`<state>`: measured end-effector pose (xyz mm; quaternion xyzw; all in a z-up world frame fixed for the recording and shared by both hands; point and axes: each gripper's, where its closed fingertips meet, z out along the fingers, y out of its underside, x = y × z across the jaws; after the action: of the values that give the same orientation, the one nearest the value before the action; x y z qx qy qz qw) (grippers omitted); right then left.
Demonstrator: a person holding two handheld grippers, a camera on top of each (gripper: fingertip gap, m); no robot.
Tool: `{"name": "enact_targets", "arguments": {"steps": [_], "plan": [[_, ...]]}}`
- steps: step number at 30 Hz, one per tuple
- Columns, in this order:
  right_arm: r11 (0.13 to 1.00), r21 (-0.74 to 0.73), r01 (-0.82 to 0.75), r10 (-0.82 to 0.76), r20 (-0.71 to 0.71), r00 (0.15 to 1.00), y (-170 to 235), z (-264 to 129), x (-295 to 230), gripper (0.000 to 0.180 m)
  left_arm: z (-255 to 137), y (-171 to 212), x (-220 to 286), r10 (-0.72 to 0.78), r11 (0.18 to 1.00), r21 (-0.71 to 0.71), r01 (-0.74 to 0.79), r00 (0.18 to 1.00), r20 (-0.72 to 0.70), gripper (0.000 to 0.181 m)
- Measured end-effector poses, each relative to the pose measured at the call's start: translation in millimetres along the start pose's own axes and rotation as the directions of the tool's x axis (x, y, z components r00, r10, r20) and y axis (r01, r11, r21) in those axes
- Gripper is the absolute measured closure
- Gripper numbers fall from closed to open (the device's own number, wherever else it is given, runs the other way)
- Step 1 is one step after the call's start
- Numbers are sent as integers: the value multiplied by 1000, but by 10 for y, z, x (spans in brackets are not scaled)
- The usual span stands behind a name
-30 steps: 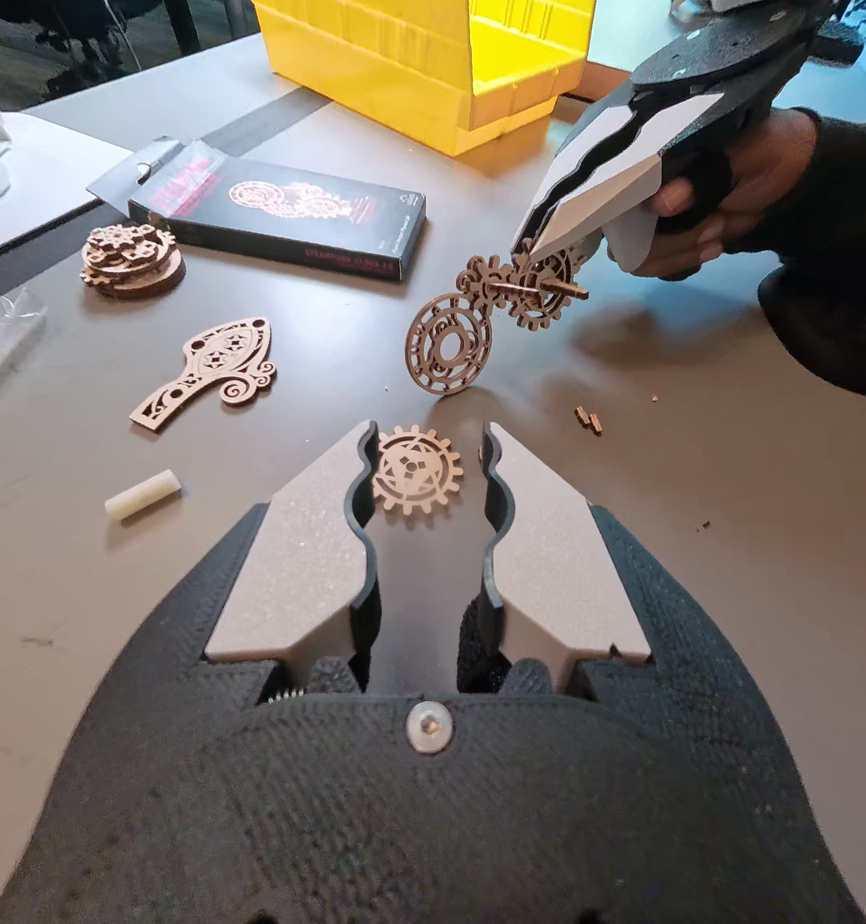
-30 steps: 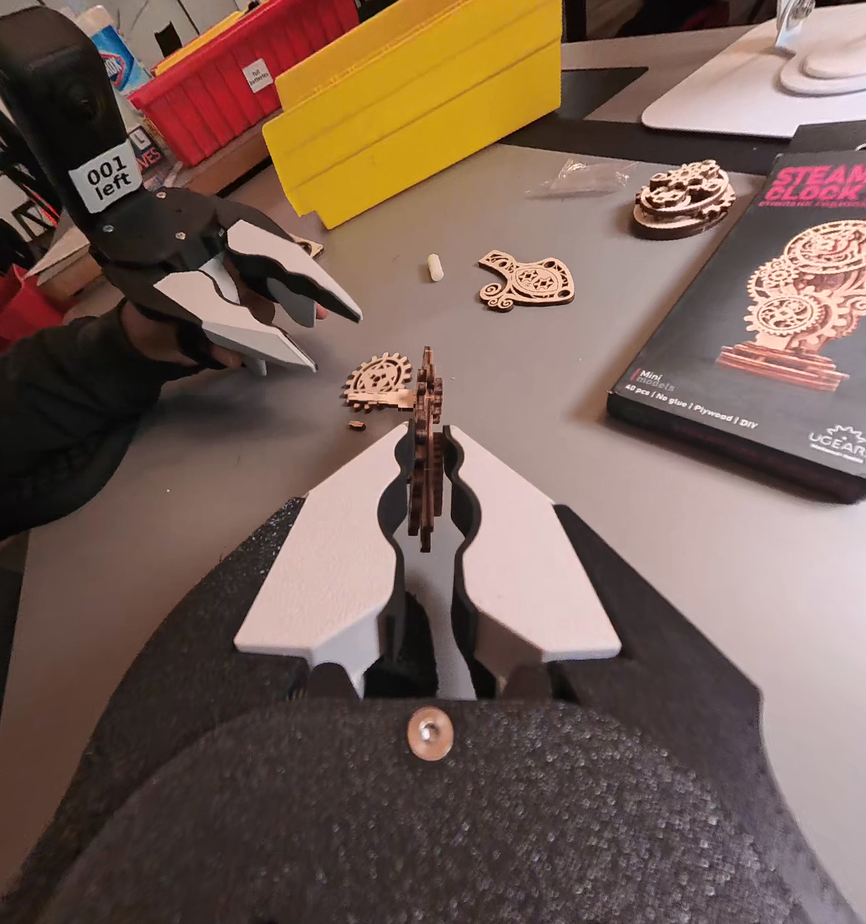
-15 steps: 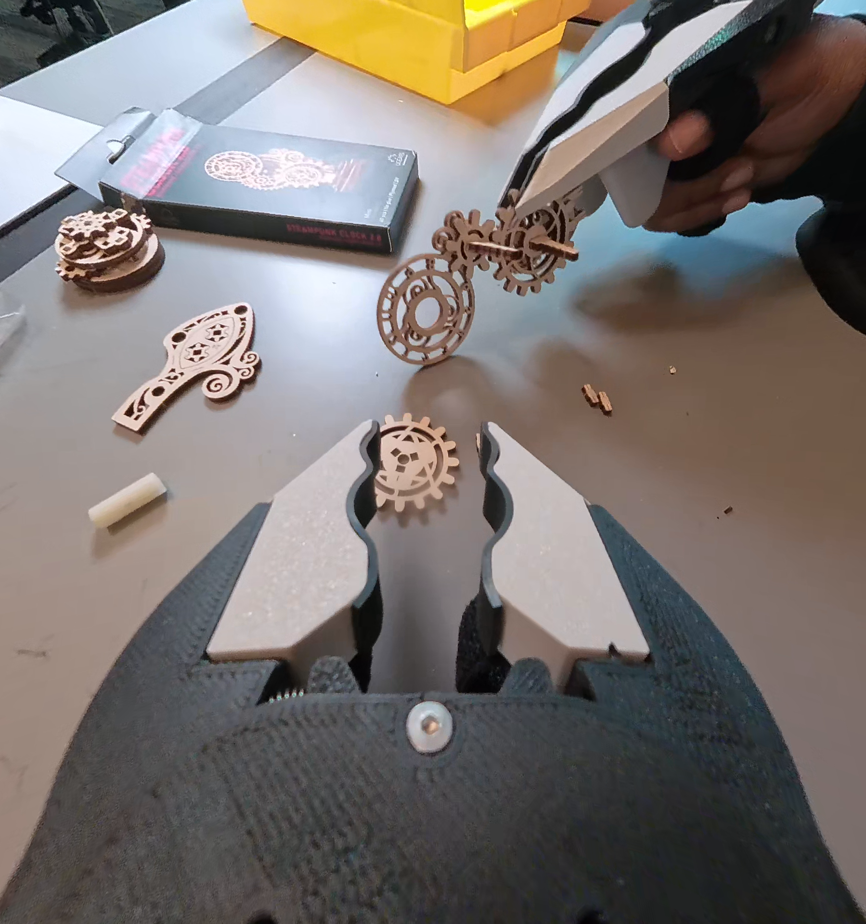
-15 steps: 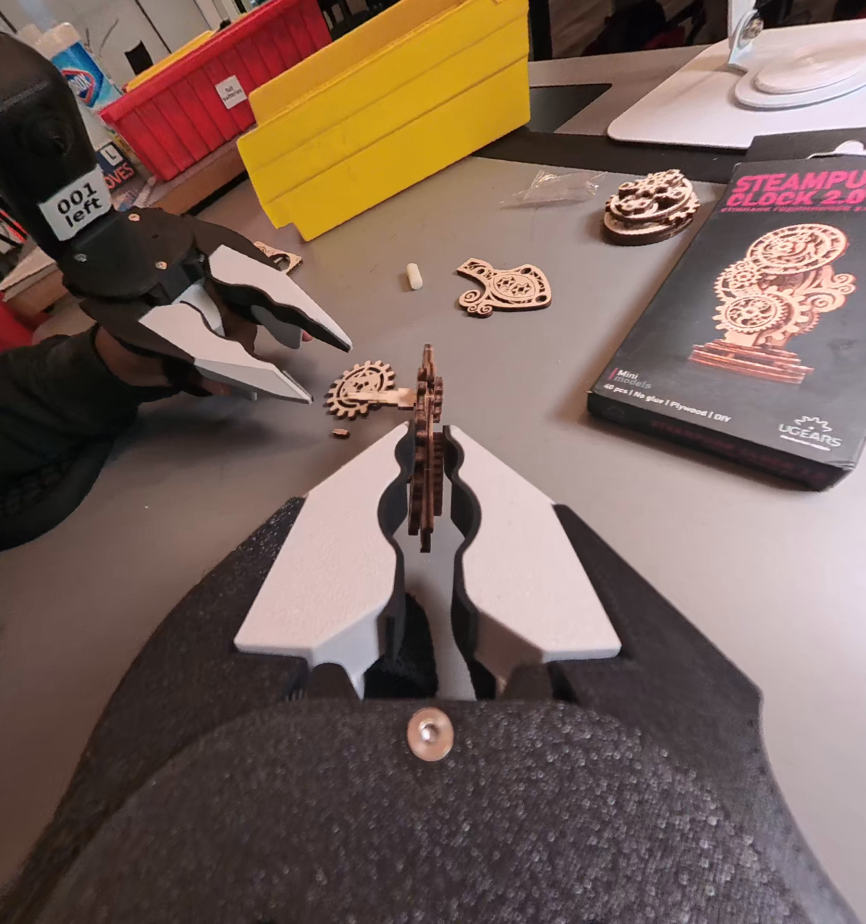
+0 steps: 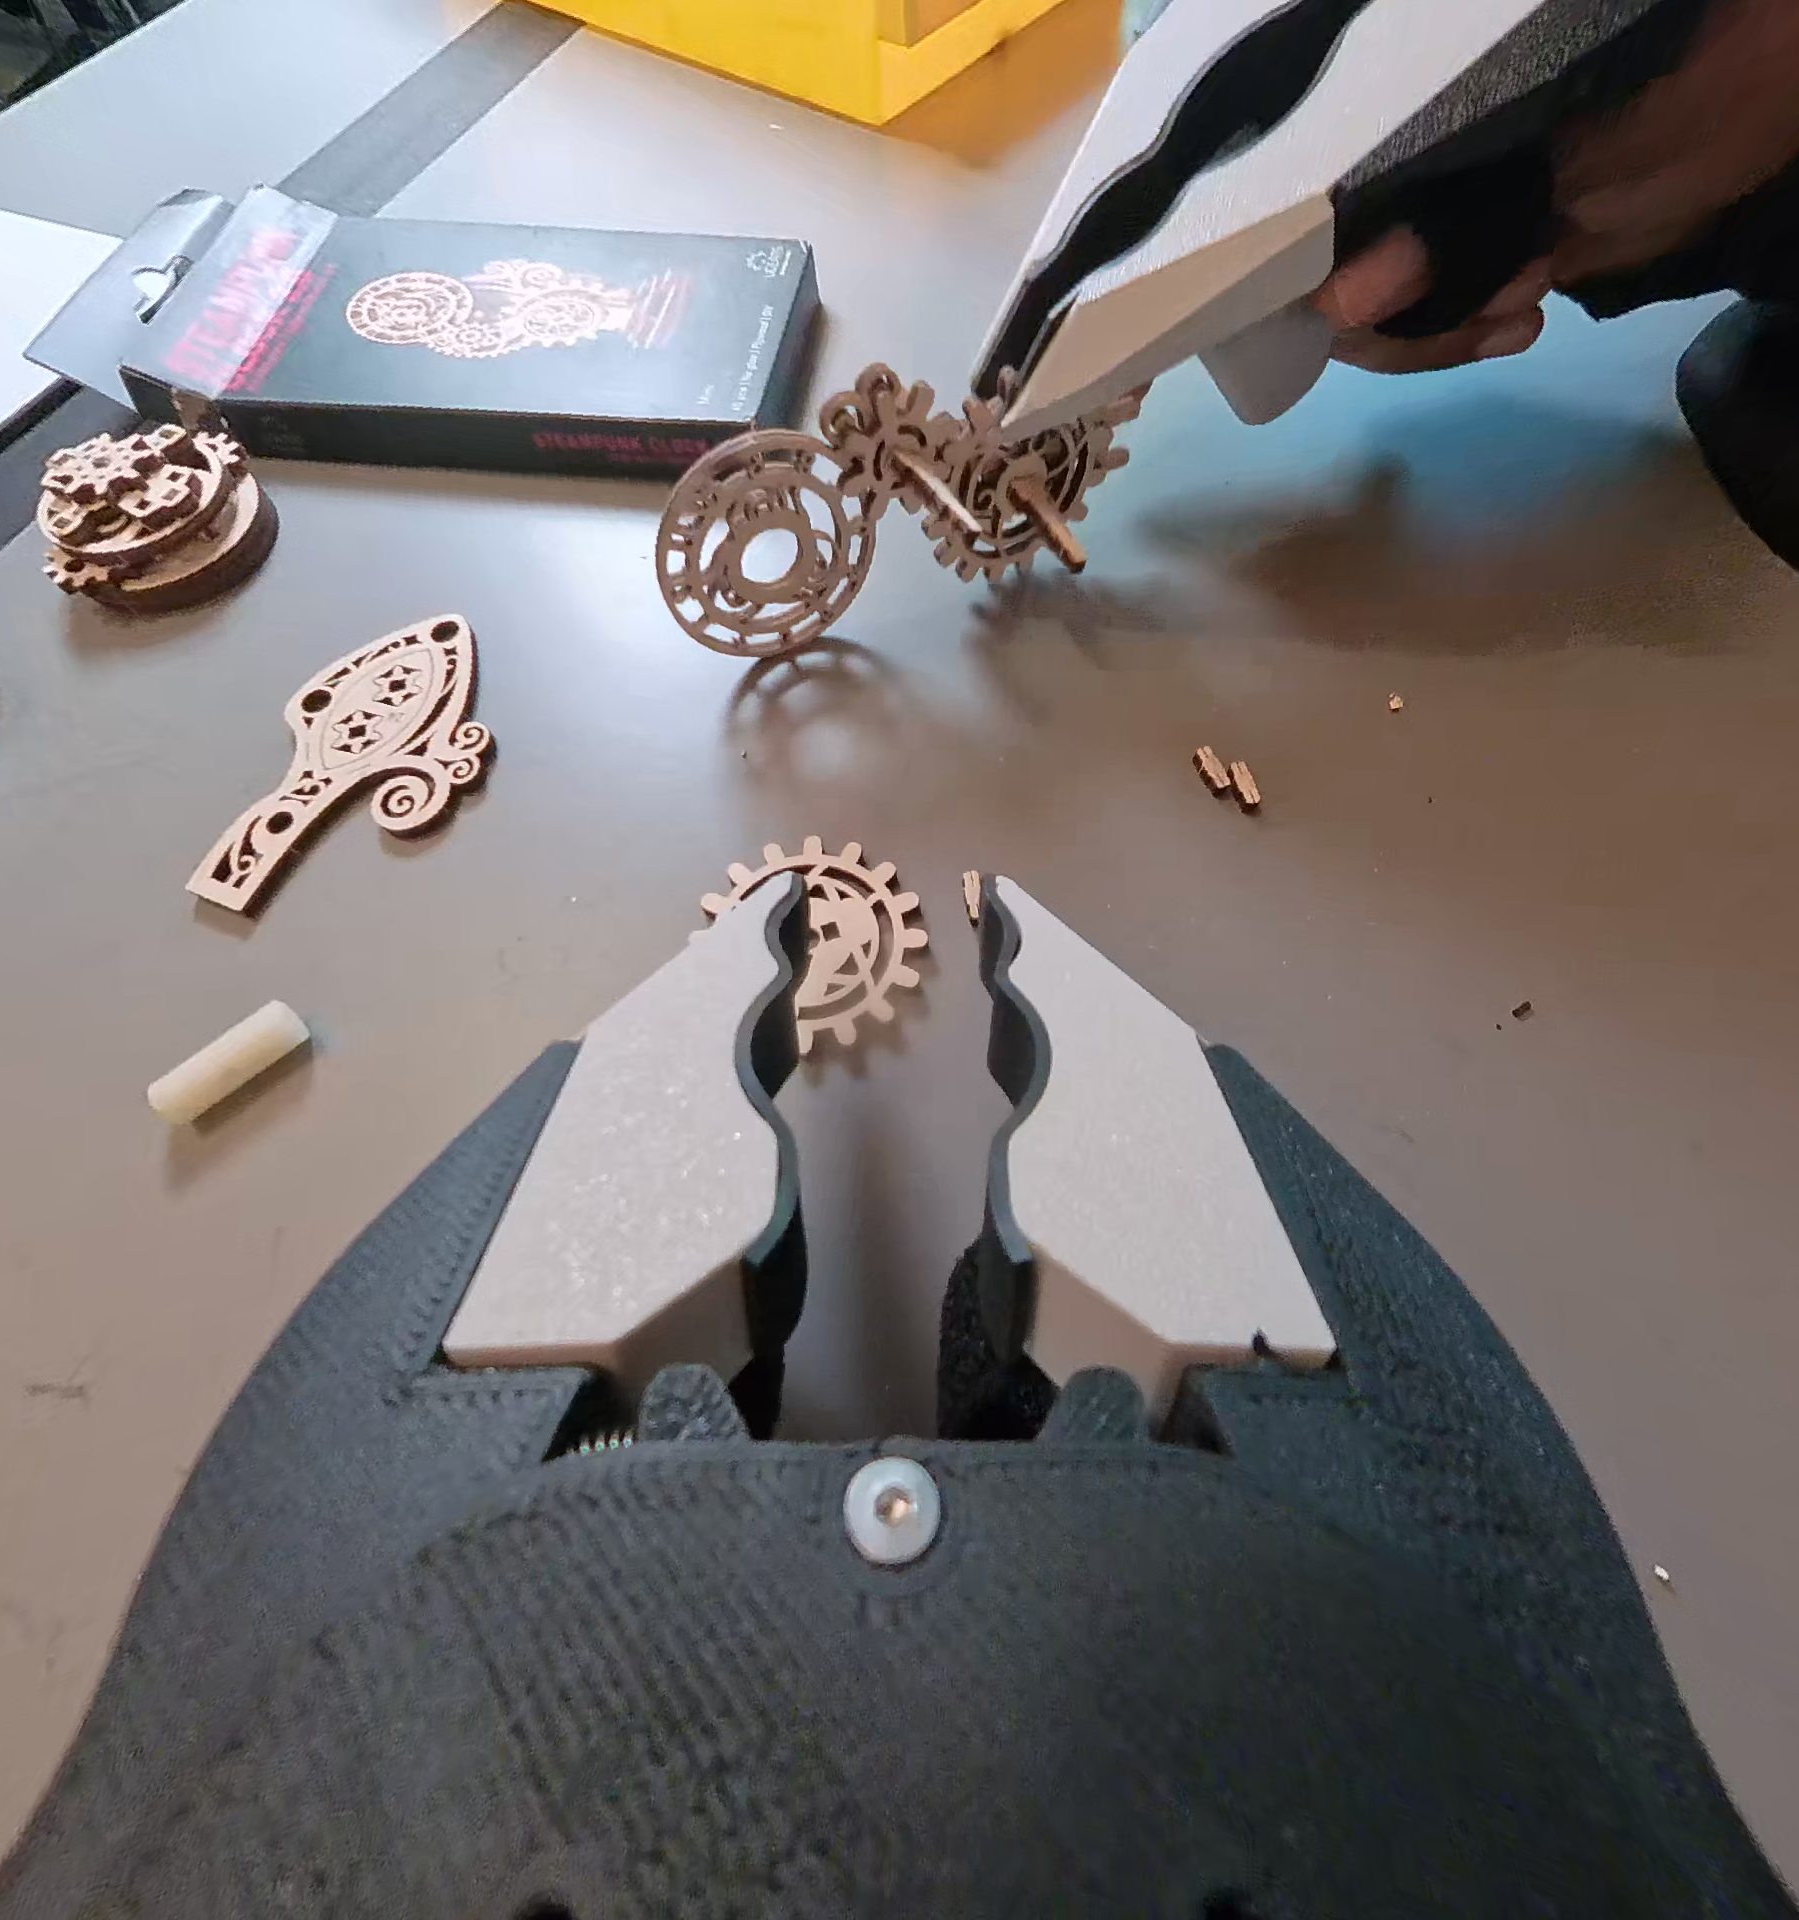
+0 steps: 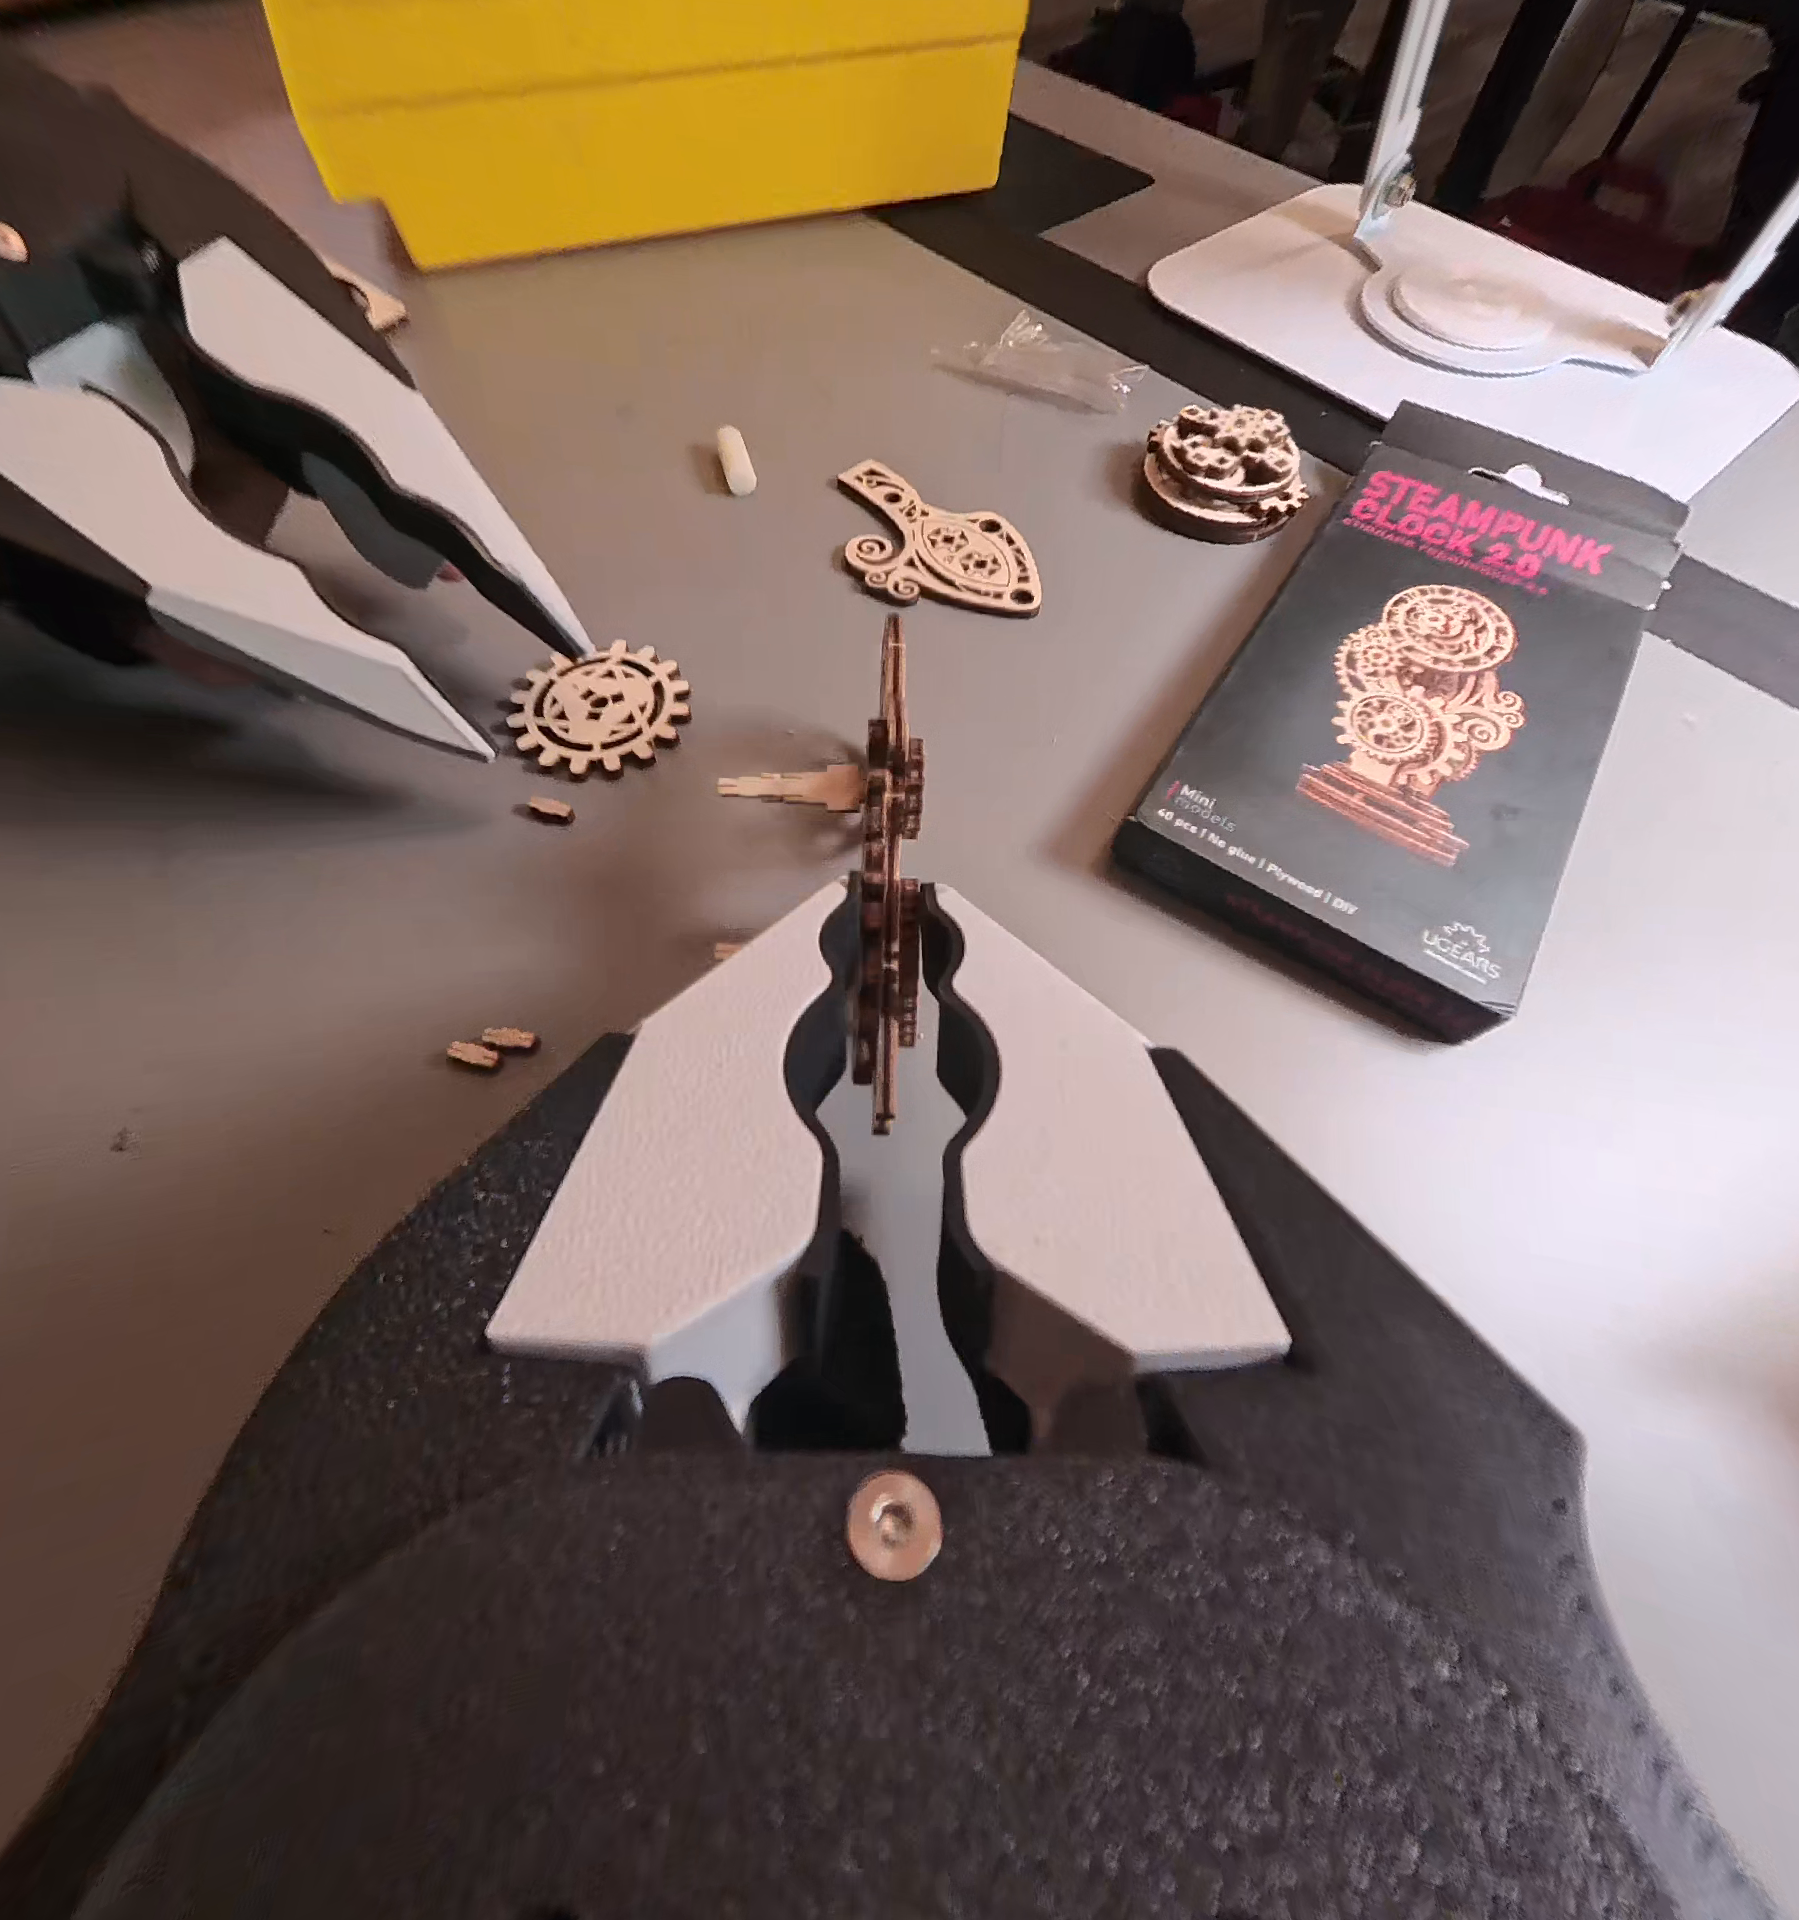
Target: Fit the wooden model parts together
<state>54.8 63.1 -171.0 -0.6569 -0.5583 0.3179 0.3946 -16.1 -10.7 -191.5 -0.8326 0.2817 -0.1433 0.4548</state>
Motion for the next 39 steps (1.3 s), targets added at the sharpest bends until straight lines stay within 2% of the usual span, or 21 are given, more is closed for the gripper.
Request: {"name": "enact_targets", "arguments": {"steps": [1,8,20,26,32,39], "plan": [[1000,-9,19,-19,-6,1000,9,7,-12,171,0,0,0,-1,1000,0,1,1000,0,150],[1000,-12,-1,1,-3,1000,18,-23,-9,171,1,3,-2,5,1000,-2,-5,1000,6,150],[1000,-10,-2,2,-13,1000,19,-19,1,158,-39,-35,-4,-27,999,33,26,1000,4,147],[999,-34,-37,35,-53,998,75,-24,107,165,-42,-34,-22,-46,998,35,46,999,1,147],[997,-31,-67,66,-31,997,90,-26,113,165,-34,-26,-18,-44,999,29,44,999,0,148],[996,-46,-81,81,7,997,113,-14,64,154,-35,-27,-21,-56,998,30,56,998,-7,148]]}}
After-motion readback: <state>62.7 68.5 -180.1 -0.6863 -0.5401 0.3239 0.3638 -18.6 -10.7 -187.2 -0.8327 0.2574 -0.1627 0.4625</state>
